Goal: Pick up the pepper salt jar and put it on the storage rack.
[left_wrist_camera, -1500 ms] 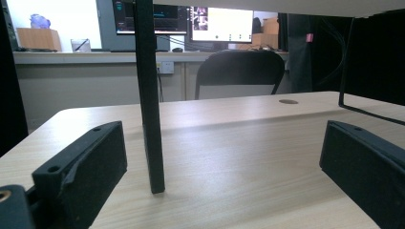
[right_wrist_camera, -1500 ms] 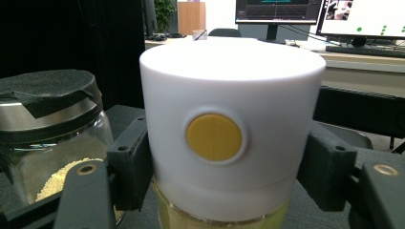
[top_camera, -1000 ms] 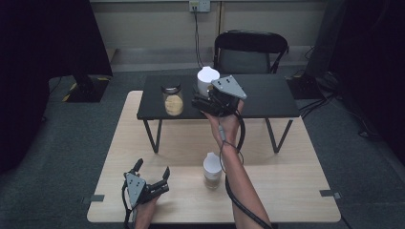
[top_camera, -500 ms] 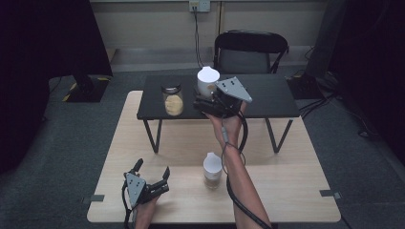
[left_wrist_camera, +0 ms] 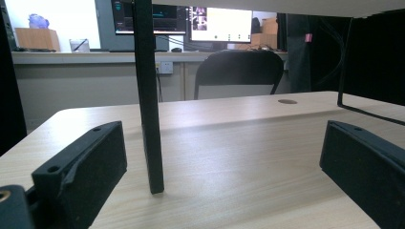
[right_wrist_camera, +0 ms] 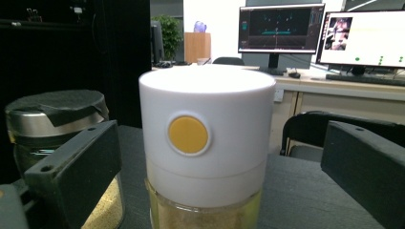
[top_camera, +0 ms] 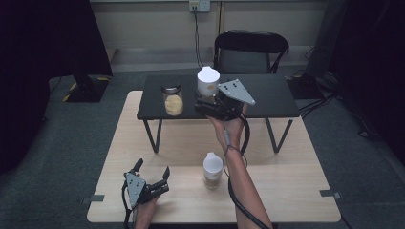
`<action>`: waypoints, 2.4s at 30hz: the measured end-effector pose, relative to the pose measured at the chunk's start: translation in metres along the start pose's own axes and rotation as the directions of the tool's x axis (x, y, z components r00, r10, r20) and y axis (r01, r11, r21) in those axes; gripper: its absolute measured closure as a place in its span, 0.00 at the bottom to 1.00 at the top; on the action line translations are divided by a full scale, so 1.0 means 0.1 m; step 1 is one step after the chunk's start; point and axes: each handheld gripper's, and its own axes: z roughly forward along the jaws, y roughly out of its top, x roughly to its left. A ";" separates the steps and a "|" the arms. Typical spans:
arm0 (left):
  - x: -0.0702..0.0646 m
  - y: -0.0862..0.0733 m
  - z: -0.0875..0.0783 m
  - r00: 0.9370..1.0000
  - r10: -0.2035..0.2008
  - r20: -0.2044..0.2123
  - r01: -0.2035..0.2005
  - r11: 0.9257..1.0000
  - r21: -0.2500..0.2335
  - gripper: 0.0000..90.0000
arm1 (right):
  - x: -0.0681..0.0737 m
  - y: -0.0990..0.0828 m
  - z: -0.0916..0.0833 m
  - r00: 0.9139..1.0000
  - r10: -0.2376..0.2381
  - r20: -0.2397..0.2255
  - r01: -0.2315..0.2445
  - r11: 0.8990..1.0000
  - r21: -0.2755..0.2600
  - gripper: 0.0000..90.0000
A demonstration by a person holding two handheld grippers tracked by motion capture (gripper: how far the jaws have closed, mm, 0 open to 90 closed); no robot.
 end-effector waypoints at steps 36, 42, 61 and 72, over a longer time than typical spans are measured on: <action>0.00 0.00 0.00 1.000 0.000 0.000 0.000 1.000 0.000 0.01 | -0.05 0.06 -0.41 1.000 -0.018 0.024 0.019 0.998 -0.064 0.00; 0.00 0.00 0.00 1.000 0.000 0.000 0.000 1.000 0.000 0.02 | -0.07 0.02 -0.48 0.999 -0.027 0.035 0.029 0.998 -0.064 0.00; 0.00 0.00 0.00 1.000 0.000 0.000 0.000 1.000 0.000 0.01 | -0.21 -0.22 -0.68 0.997 -0.010 0.073 0.015 0.998 -0.063 0.00; 0.00 0.00 0.00 1.000 0.000 -0.001 0.000 1.000 0.000 0.01 | -0.29 -0.30 -0.82 0.994 -0.023 0.106 0.031 0.996 -0.078 0.00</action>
